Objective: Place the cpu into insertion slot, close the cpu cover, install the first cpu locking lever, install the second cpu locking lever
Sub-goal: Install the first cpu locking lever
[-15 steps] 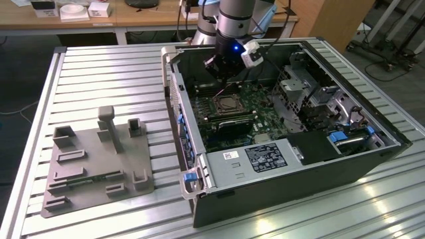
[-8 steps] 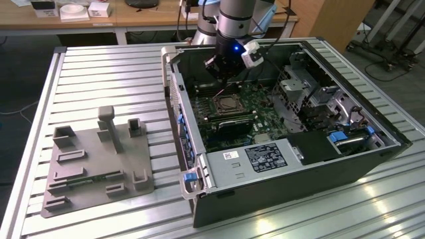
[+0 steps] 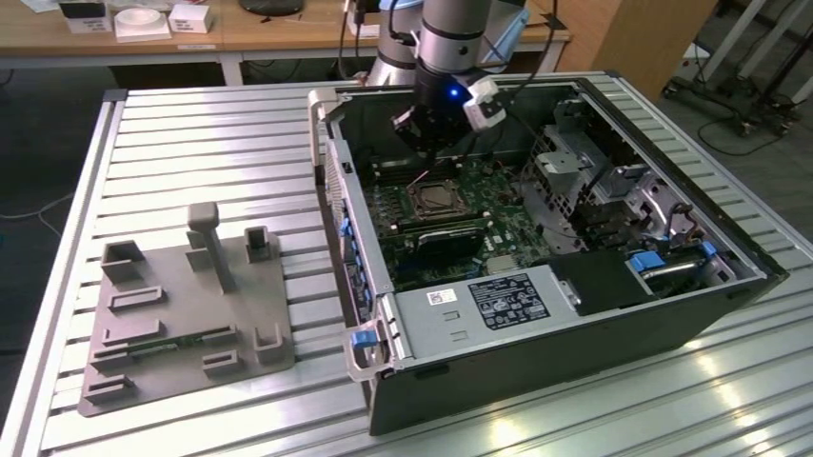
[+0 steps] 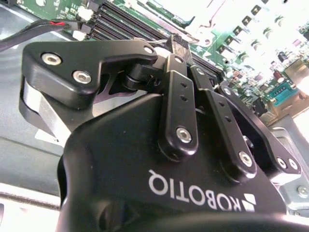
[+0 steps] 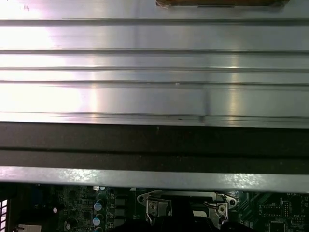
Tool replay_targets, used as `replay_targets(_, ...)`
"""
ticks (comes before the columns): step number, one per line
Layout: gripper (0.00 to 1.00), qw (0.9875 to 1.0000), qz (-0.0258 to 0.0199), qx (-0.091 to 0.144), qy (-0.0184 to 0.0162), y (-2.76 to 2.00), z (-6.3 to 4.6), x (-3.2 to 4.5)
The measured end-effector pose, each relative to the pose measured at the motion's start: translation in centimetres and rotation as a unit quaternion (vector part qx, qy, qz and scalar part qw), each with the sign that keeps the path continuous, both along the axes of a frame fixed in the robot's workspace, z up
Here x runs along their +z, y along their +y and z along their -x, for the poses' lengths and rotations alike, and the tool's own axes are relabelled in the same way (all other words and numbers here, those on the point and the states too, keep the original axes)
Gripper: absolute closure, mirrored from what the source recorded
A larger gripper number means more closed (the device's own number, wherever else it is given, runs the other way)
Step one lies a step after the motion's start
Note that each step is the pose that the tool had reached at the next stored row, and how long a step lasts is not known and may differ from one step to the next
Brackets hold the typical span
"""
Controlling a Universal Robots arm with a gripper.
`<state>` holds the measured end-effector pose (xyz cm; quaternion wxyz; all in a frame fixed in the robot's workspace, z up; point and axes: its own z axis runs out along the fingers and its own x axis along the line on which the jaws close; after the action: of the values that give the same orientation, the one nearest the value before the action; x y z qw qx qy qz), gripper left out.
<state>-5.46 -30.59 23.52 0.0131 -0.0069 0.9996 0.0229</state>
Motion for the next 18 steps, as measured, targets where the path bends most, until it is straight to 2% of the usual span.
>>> replay_targets(18,0.89,1.0000,0.0000,0.000,0.0000,0.12,-0.54,-0.65)
